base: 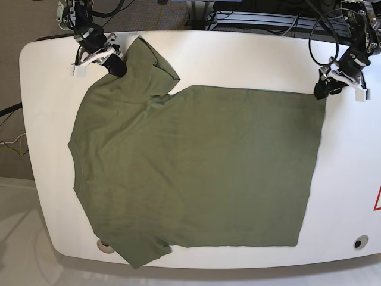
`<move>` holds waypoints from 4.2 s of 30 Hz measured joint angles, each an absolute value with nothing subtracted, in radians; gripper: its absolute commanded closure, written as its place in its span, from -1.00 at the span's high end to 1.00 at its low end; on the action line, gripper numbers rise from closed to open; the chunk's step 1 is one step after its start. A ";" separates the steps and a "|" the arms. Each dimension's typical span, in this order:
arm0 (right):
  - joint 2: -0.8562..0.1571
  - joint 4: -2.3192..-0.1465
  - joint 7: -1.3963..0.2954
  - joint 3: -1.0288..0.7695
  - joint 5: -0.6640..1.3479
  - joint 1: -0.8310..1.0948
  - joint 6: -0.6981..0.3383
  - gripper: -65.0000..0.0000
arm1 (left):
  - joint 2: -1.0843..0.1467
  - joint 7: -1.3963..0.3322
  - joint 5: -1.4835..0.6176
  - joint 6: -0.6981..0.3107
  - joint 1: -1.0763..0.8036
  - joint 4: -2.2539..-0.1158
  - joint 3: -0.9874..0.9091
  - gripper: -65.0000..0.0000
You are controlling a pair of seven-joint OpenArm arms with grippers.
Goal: Fold the T-shirt properly
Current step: 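Move the left gripper down to the shirt's other shoulder corner, then close the left gripper on the shirt's shoulder corner, then lift the shoulder edge with both grippers and pull it toward the hem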
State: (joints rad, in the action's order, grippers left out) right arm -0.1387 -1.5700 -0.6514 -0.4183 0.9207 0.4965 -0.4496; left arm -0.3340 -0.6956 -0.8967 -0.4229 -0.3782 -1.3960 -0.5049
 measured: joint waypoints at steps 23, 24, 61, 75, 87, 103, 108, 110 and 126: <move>-0.139 -1.570 -0.648 -0.419 0.922 0.500 -0.453 -1.00 | -0.310 -0.727 -0.919 -0.443 -0.334 -1.362 -0.511 0.11; -0.139 -1.570 -0.648 -0.419 0.921 0.500 -0.453 -1.00 | -0.309 -0.721 -0.920 -0.446 -0.331 -1.357 -0.509 0.11; -0.139 -1.570 -0.651 -0.421 0.920 0.499 -0.454 -1.00 | -0.305 -0.718 -0.886 -0.447 -0.302 -1.339 -0.484 -1.00; -0.139 -1.569 -0.649 -0.426 0.904 0.503 -0.476 -1.00 | -0.305 -0.726 -0.888 -0.459 -0.317 -1.354 -0.485 -1.00; -0.139 -1.665 -0.692 -0.471 0.902 0.572 -0.476 -1.00 | -0.305 -0.769 -0.862 -0.466 -0.373 -1.461 -0.486 -1.00; -0.145 -1.875 -0.716 -0.514 0.920 0.664 -0.482 -1.00 | -0.305 -0.771 -0.861 -0.479 -0.460 -1.583 -0.491 -1.00; -0.144 -1.888 -0.722 -0.556 0.939 0.690 -0.484 -1.00 | -0.305 -0.771 -0.862 -0.480 -0.485 -1.612 -0.490 -1.00; -0.141 -1.888 -0.726 -0.583 0.955 0.706 -0.490 -1.00 | -0.306 -0.770 -0.865 -0.481 -0.497 -1.630 -0.489 -1.00; -0.136 -1.891 -0.721 -0.641 0.990 0.849 -0.490 -1.00 | -0.307 -0.772 -0.861 -0.497 -0.585 -1.690 -0.491 -1.00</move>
